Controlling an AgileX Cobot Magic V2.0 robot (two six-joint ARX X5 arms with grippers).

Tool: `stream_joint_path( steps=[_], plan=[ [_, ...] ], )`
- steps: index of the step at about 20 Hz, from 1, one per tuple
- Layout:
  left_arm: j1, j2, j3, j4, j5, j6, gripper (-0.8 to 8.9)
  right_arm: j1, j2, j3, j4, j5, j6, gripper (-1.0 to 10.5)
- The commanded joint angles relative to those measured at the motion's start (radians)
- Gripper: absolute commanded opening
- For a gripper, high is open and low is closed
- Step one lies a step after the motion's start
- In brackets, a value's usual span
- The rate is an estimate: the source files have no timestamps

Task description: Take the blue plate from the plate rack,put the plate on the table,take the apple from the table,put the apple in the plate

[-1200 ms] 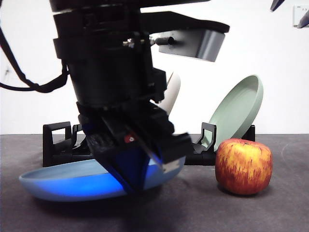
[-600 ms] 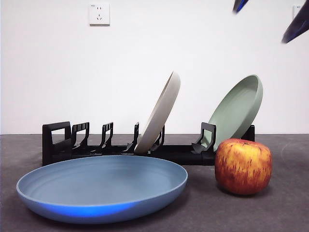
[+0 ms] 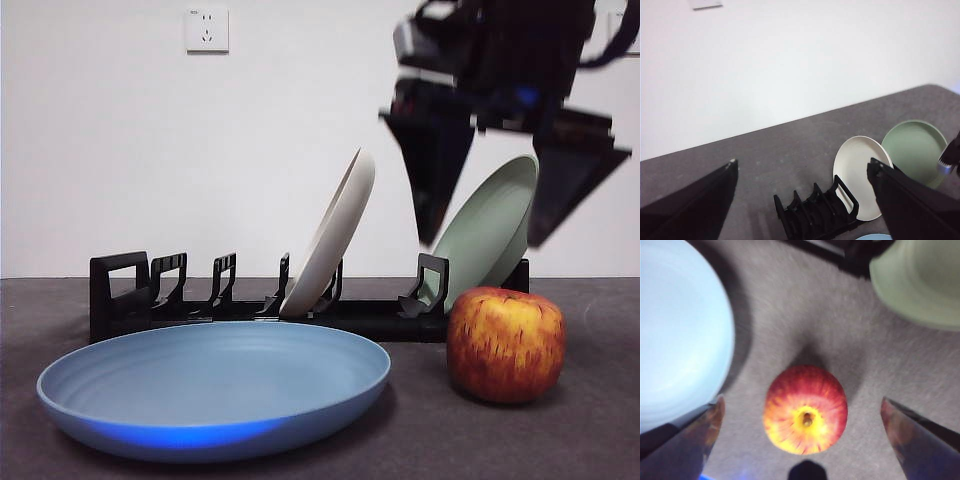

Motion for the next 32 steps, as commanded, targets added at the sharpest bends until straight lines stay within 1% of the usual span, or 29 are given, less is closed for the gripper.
stream_joint_path(
  steps=[1,3,5,6,7,9,10,13,16,17,20,21,24,27,32],
  plan=[
    [0.003,-0.032,-0.005,-0.041,-0.002,-0.05,4.36,0.002,0.051,-0.047,0.031,-0.019,0.01,5.4],
    [0.003,-0.045,-0.005,-0.078,-0.002,-0.072,4.36,0.002,0.083,-0.076,0.058,-0.031,0.018,5.4],
    [0.003,-0.045,-0.005,-0.103,-0.003,-0.075,4.36,0.002,0.11,-0.086,0.063,-0.027,0.024,5.3],
    [0.003,-0.045,-0.005,-0.109,-0.003,-0.076,4.36,0.002,0.119,-0.089,0.063,-0.027,0.031,5.1],
    [0.003,-0.045,-0.004,-0.11,-0.002,-0.076,4.36,0.001,0.123,-0.089,0.063,-0.027,0.036,4.1],
    [0.003,-0.045,-0.004,-0.11,-0.002,-0.076,4.36,0.001,0.123,-0.089,0.063,-0.027,0.037,1.1],
    [0.003,-0.045,-0.004,-0.11,-0.002,-0.076,4.36,0.001,0.123,-0.089,0.061,-0.026,0.036,-0.1],
    [0.003,-0.045,-0.004,-0.11,-0.002,-0.076,4.36,0.001,0.111,-0.084,0.048,-0.026,0.044,-0.1],
    [0.003,-0.045,-0.005,-0.11,-0.001,-0.076,4.36,0.024,0.051,-0.053,0.026,-0.029,0.09,-0.1],
    [0.003,-0.045,-0.005,-0.11,-0.001,-0.076,4.36,0.039,0.028,-0.037,0.027,-0.049,0.096,-0.1],
    [0.003,-0.045,-0.005,-0.11,-0.002,-0.076,4.36,0.089,0.005,0.032,0.031,-0.154,0.098,-0.1],
    [0.003,-0.045,-0.004,-0.109,-0.001,-0.076,4.36,0.106,0.008,0.051,0.042,-0.158,0.097,-0.1],
    [0.003,-0.045,-0.004,-0.11,-0.001,-0.076,4.36,0.177,0.052,0.09,0.099,-0.158,0.096,-0.1],
    [0.003,-0.044,-0.005,-0.111,0.0,-0.076,4.36,0.223,0.124,0.117,0.141,-0.158,0.097,-0.1],
    [0.003,-0.045,-0.004,-0.134,0.002,-0.087,4.36,0.26,0.258,0.123,0.224,-0.15,0.096,-0.1]
  ],
)
